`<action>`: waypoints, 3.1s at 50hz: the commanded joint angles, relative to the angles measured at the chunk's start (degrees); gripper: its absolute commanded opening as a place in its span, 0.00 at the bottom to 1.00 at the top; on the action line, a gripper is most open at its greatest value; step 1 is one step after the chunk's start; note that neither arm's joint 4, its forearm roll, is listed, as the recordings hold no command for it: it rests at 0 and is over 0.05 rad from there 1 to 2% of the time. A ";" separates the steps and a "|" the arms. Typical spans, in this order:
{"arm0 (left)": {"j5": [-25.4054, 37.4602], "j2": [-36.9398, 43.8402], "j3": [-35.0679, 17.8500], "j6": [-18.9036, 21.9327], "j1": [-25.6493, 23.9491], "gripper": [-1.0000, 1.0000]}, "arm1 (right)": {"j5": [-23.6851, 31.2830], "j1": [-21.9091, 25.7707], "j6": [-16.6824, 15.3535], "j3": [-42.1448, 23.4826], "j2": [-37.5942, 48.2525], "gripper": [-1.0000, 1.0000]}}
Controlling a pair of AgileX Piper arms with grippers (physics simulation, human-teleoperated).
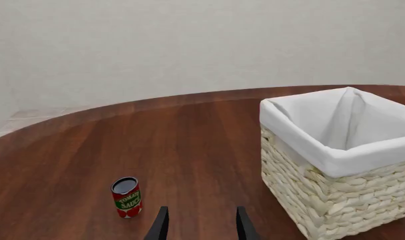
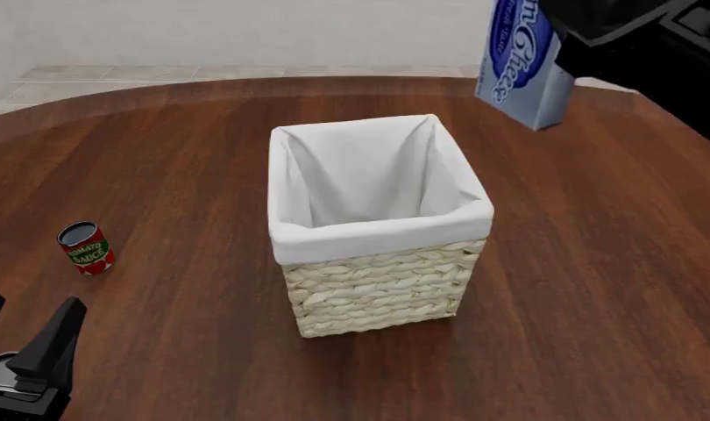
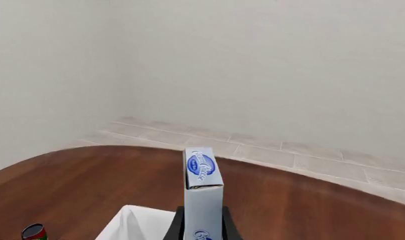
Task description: Pick up the cream cheese box, and put it in the basket.
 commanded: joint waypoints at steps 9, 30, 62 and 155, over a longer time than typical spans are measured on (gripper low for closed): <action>0.16 0.00 0.01 -0.22 -0.41 1.00 | 0.46 8.67 -0.46 -6.33 2.50 0.00; 0.24 0.00 0.00 -0.30 -0.65 1.00 | -1.87 17.54 -1.62 -5.32 6.84 0.00; 0.18 0.00 -0.02 -0.36 -0.60 1.00 | -12.65 20.22 -1.10 -0.25 17.90 0.00; -0.10 0.00 0.01 -0.62 -0.75 1.00 | -17.10 16.87 -6.56 -4.32 33.99 0.00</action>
